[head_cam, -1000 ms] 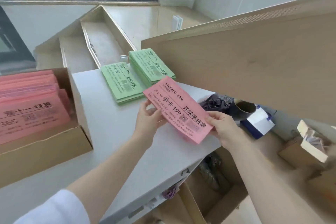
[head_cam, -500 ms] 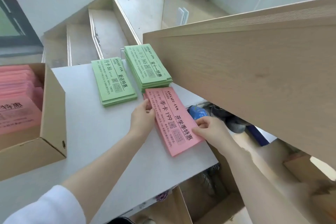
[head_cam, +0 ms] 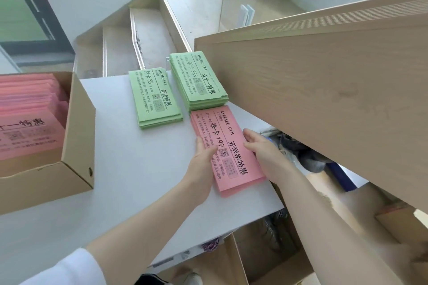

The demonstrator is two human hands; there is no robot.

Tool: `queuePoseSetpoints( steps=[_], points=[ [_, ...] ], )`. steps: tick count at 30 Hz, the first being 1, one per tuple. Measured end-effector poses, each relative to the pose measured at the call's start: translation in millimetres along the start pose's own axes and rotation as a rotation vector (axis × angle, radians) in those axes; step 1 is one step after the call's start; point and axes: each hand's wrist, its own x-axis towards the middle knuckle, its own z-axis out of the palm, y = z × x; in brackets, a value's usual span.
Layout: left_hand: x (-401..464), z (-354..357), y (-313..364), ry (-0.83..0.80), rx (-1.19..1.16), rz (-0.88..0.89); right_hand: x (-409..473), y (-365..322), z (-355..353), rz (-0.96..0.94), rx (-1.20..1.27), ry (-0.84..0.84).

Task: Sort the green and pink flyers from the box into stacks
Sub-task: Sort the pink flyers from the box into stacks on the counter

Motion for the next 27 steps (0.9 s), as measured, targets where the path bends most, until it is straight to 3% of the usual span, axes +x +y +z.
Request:
queuePoseSetpoints(
  steps=[12, 15, 18, 27],
  points=[
    [-10, 1, 5, 0.003, 0.010, 0.025, 11, 6, 0, 0.003, -0.395, 0.032],
    [-23, -5, 20, 0.012, 0.126, 0.010, 3, -5, 6, -0.135, -0.597, 0.177],
    [-39, -29, 38, 0.013, 0.285, 0.026, -11, -17, 27, -0.389, -0.606, 0.285],
    [-137, -107, 128, 0.168, 0.555, 0.521, -30, -59, 159, -0.706, -0.553, -0.158]
  ],
)
